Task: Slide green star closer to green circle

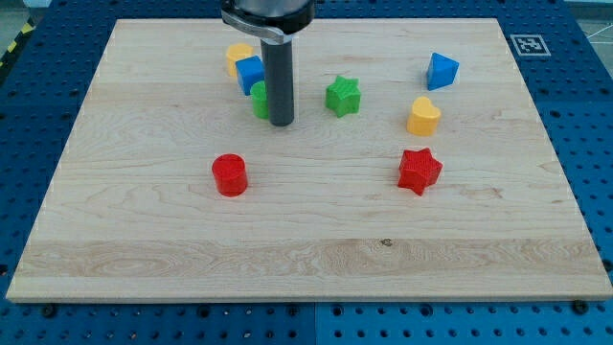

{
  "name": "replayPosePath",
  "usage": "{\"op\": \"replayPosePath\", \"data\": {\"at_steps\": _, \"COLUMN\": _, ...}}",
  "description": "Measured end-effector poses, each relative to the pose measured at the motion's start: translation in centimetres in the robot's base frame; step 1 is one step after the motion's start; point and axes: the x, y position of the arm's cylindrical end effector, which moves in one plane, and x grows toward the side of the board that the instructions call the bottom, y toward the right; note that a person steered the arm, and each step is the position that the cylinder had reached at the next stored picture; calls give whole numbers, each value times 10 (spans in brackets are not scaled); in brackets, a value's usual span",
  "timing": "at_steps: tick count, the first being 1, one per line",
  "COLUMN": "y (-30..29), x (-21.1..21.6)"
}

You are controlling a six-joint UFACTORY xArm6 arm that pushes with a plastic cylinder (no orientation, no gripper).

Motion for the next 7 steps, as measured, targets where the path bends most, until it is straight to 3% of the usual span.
{"op": "replayPosePath", "data": {"at_steps": 3, "y": 30, "x": -1}}
{"op": "replayPosePath", "data": {"at_steps": 5, "y": 42, "x": -35}}
{"op": "replayPosePath", "data": {"at_steps": 7, "y": 106, "x": -51}}
